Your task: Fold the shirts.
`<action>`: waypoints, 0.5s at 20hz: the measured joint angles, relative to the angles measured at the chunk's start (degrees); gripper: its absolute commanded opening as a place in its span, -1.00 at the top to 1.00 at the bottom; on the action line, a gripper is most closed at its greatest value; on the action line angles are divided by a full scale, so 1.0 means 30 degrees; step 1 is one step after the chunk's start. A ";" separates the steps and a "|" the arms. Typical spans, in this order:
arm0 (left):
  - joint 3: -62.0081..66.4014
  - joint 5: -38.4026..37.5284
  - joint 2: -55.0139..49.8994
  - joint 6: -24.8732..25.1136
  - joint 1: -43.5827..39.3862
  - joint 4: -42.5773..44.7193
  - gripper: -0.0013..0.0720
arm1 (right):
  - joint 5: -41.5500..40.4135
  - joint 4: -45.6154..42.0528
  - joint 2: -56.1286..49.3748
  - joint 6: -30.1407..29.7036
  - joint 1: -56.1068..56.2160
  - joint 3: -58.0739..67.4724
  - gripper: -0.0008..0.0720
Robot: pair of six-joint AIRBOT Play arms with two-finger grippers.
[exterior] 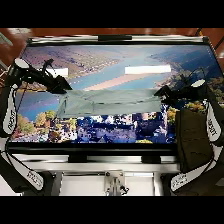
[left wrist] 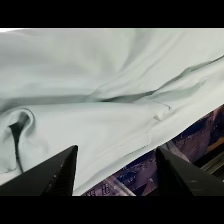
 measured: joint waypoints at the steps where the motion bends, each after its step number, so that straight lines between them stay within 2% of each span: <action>1: 0.0000 -0.0007 0.0138 0.0007 -0.0022 0.0000 -0.60 | 0.0131 0.0619 -0.0262 -0.0168 -0.0007 -0.0015 -0.75; 2: 0.0000 -0.0015 0.0284 0.0015 -0.0029 0.0000 -0.60 | 0.0197 0.1158 -0.0539 -0.0328 0.0007 -0.0015 -0.20; 3: 0.0000 -0.0022 0.0437 0.0029 -0.0044 -0.0015 -0.60 | 0.0189 0.1319 -0.0772 -0.0539 0.0131 -0.0044 0.48; 4: 0.0000 -0.0036 0.0576 0.0036 -0.0080 -0.0022 -0.58 | 0.0386 0.1625 -0.0991 -0.0736 0.0211 -0.0124 0.80; 6: 0.0000 -0.0029 0.0860 0.0044 -0.0153 -0.0197 -0.24 | 0.0517 0.1814 -0.0984 -0.1545 0.0364 -0.0087 0.80; 7: 0.0000 0.0022 0.0962 0.0044 -0.0248 -0.0408 0.26 | 0.0663 0.1894 -0.0787 -0.2120 0.0408 -0.0087 0.80; 8: 0.0000 0.0146 0.1035 0.0044 -0.0401 -0.0721 0.57 | 0.1078 0.2157 -0.0437 -0.2688 0.0423 -0.0087 0.80; 10: 0.0000 0.0678 0.1115 0.0044 -0.0976 -0.1552 0.87 | 0.1596 0.2936 0.0816 -0.3512 0.0474 -0.0066 0.80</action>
